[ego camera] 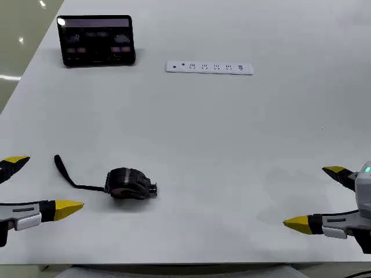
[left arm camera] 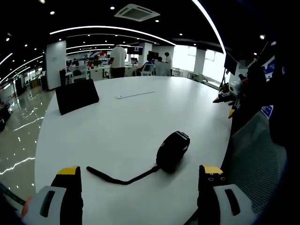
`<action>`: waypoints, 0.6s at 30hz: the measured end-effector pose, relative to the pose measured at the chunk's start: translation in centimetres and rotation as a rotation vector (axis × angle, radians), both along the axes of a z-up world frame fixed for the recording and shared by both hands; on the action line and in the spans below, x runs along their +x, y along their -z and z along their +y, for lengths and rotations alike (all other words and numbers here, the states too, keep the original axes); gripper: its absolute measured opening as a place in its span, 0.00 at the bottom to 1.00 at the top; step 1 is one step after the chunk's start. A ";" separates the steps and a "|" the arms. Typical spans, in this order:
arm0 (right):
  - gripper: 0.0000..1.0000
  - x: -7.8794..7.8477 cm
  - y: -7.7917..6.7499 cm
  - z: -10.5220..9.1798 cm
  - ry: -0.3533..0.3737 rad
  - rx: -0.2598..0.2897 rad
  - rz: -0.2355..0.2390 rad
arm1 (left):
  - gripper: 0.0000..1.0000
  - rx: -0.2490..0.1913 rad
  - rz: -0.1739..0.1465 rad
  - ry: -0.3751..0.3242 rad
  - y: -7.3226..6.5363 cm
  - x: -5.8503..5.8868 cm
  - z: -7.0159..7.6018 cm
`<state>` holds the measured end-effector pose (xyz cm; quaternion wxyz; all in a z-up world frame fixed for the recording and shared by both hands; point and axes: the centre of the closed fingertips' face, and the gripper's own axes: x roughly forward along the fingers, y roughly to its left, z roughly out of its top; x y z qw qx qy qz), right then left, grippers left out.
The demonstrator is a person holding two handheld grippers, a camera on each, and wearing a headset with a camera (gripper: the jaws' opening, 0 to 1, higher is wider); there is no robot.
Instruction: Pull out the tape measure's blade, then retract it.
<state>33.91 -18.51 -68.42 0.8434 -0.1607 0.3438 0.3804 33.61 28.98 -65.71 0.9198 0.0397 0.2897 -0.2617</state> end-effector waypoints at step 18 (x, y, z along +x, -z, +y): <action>1.00 0.4 -0.5 0.8 -0.010 0.004 -0.021 | 1.00 0.028 -0.011 0.038 -0.2 -0.1 0.1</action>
